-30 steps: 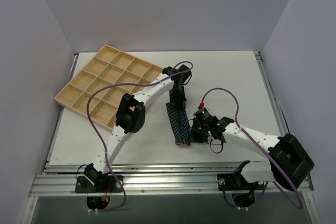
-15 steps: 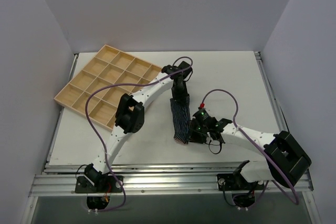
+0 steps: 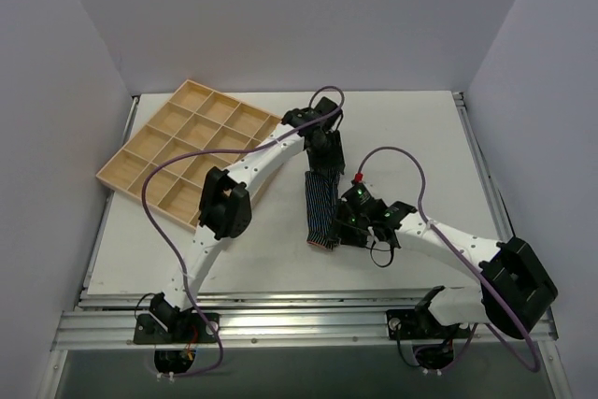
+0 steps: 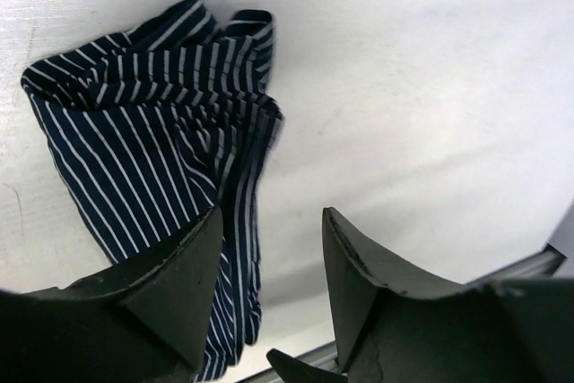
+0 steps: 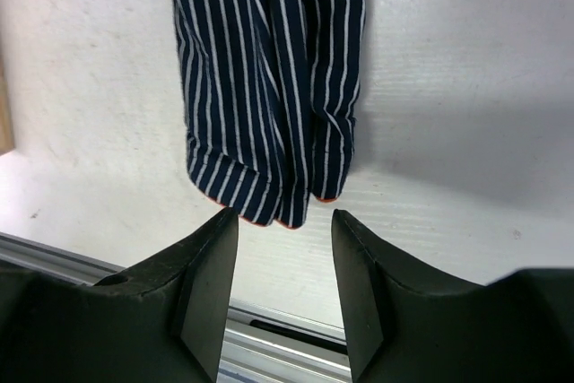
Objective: Roll the underwear
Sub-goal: Fold the underwear
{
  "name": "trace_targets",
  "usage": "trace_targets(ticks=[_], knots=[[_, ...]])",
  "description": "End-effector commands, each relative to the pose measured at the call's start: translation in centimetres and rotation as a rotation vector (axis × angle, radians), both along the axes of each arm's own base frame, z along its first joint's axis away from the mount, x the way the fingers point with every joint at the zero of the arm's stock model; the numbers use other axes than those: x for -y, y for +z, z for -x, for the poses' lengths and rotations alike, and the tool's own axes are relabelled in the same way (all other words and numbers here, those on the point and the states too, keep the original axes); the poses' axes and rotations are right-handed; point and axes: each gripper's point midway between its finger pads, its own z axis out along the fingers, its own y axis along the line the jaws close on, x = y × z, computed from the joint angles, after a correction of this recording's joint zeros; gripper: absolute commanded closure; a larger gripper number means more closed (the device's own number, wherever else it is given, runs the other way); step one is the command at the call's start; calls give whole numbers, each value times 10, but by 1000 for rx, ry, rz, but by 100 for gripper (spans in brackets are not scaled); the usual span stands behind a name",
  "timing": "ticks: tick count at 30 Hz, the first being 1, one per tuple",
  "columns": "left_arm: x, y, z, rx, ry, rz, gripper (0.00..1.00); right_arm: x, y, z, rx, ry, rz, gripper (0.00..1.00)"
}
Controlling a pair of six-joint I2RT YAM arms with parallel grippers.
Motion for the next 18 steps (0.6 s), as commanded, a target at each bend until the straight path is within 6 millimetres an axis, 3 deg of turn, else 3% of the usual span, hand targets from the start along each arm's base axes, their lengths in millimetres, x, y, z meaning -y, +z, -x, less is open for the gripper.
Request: trace_targets(ticks=[1, 5, 9, 11, 12, 13, 16, 17, 18], knots=[[8, 75, -3, 125, -42, 127, 43, 9, 20, -11, 56, -32, 41, 58], [-9, 89, -4, 136, -16, 110, 41, 17, 35, -32, 96, -86, 39, 58], [-54, 105, -16, 142, 57, 65, 41, 24, 48, -74, 142, -94, 33, 58], [-75, 112, -17, 146, 82, 23, 41, 27, 34, -92, 100, -85, 56, 57], [-92, 110, -18, 139, 107, -18, 42, 24, 42, -107, 131, -65, 66, 52], [-99, 119, -16, 150, 113, -23, 42, 24, 30, -113, 107, -54, 93, 50], [-118, 112, -6, 131, 120, -88, 42, 17, 27, -134, 118, -21, 109, 48], [-123, 119, -2, 141, 122, -88, 42, 17, 26, -138, 118, -19, 119, 47], [-129, 108, 6, 108, 122, -114, 42, 16, 25, -141, 115, -12, 126, 47]])
